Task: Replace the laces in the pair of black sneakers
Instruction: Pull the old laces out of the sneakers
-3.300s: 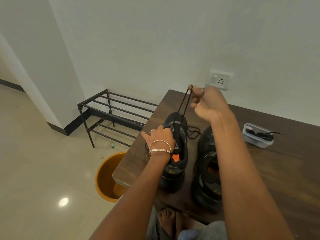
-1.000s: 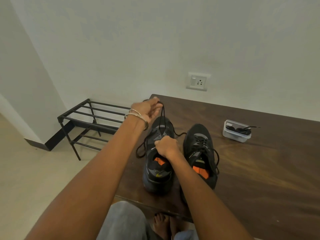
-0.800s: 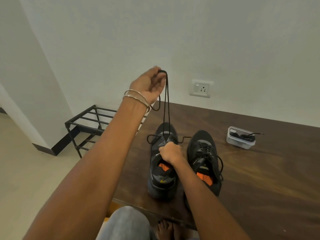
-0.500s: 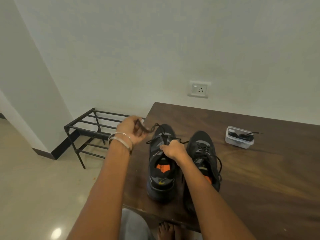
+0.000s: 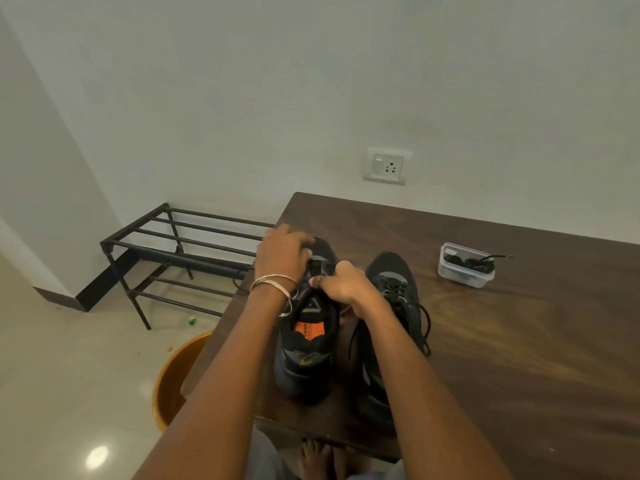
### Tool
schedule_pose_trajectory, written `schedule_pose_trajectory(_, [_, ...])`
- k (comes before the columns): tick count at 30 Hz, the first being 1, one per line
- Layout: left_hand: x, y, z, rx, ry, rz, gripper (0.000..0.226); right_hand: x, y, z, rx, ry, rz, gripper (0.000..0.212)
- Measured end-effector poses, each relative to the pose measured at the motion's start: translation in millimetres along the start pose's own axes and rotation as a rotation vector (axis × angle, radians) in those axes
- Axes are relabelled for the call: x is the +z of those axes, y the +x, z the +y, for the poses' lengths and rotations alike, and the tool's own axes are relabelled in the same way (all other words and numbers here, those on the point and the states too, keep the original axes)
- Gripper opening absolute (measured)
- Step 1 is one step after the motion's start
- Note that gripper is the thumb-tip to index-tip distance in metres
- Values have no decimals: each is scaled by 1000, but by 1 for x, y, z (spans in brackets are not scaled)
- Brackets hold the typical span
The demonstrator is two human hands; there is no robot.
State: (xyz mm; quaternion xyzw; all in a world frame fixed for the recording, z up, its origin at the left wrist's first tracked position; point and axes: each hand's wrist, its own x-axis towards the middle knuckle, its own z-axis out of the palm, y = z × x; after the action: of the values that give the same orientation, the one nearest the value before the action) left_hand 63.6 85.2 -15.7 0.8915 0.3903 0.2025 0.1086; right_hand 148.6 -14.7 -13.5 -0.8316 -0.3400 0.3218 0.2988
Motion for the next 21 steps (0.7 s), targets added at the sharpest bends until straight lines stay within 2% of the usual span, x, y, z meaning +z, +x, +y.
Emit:
schedule_pose_trajectory(2, [18, 9, 1, 74, 3, -148, 28, -1, -2, 0, -9, -23, -10, 29])
schedule_pose_trajectory(4, [30, 13, 0, 90, 59, -218, 29, -2, -3, -1, -7, -34, -24, 27])
schedule_pose_trajectory(9, [34, 12, 1, 52, 82, -164, 25, -2, -4, -2, 17, -36, -56, 20])
schedule_pose_trajectory(13, [38, 9, 3, 36, 98, -83, 27, 2, -3, -1, 22, -34, -83, 23])
schedule_pose_trajectory(16, [36, 7, -2, -92, -139, 5, 24, 9, 0, 0, 35, -15, -82, 36])
schedule_pose_trajectory(19, [30, -1, -12, -369, -655, 154, 24, 15, 5, 2, 47, 41, -95, 39])
schedule_pose_trajectory(20, [27, -3, -14, -457, -749, 208, 23, 16, 6, 2, 48, 48, -90, 37])
schedule_pose_trajectory(21, [24, -4, -16, -512, -747, 254, 22, 16, 7, 2, 48, 44, -85, 36])
